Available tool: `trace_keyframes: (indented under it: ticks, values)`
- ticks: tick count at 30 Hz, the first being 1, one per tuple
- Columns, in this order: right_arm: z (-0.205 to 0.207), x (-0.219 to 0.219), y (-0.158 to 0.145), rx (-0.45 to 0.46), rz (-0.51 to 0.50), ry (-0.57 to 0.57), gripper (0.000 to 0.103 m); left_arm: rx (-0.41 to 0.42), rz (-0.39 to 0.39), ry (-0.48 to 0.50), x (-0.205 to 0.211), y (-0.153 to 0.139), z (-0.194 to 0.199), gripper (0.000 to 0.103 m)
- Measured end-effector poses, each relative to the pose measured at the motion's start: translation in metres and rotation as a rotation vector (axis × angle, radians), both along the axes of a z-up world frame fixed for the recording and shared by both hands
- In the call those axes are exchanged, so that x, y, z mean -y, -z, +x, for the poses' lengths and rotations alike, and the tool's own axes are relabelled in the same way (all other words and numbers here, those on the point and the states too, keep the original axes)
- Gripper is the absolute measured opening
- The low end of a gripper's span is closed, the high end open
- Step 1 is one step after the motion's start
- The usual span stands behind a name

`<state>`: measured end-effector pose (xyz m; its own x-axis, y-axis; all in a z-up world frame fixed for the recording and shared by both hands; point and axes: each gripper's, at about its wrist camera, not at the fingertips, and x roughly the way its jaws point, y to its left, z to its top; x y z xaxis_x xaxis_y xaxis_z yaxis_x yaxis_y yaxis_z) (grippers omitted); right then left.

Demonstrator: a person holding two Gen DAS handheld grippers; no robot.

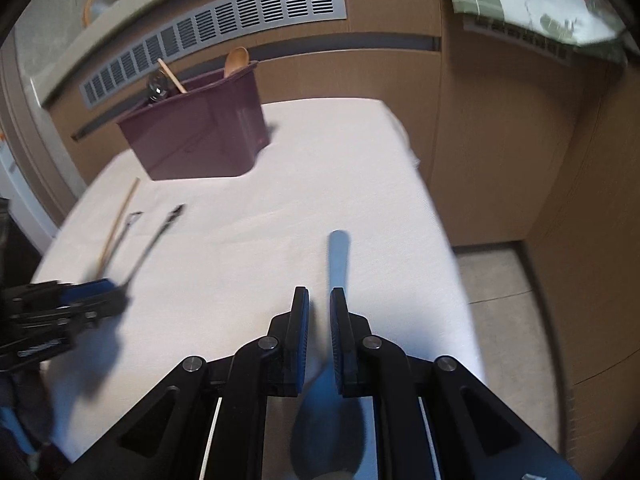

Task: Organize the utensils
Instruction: 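Lift the blue spoon with the right tool while the left tool grasps the smiley-face metal spoon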

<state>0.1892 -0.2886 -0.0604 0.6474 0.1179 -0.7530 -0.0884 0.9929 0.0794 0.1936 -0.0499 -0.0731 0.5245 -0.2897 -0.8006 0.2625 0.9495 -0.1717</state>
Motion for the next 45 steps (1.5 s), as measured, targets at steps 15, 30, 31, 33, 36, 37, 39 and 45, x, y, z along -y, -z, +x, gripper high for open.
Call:
trace_keyframes:
  ticks: [15,30,31,33,36,37,39,45]
  values:
    - [0.040,-0.004,0.011,-0.081,-0.062,-0.030,0.010,0.011,-0.033,0.018,-0.007,0.002,-0.018,0.034]
    - [0.022,-0.023,-0.026,0.019,0.069,-0.006,0.010,0.052,-0.001,-0.073,0.005,0.000,-0.015,0.028]
    - [0.018,-0.026,-0.032,0.040,0.067,-0.009,0.010,0.064,-0.011,-0.080,0.001,-0.004,-0.016,0.019]
    - [0.012,-0.029,-0.042,0.070,0.060,-0.018,0.010,0.117,-0.013,-0.099,-0.008,-0.018,-0.022,0.014]
    - [0.006,-0.034,-0.052,0.102,0.055,-0.032,0.010,0.179,-0.031,-0.113,-0.022,-0.038,-0.028,0.014]
    - [0.004,-0.035,-0.055,0.109,0.056,-0.036,0.010,0.196,-0.033,-0.118,-0.026,-0.044,-0.030,0.014]
    - [0.001,-0.040,-0.060,0.120,0.051,-0.045,0.010,0.204,-0.047,-0.122,-0.033,-0.050,-0.033,0.014]
    - [-0.006,-0.040,-0.063,0.129,0.040,-0.042,0.010,0.126,-0.103,-0.075,-0.031,-0.035,-0.042,0.022]
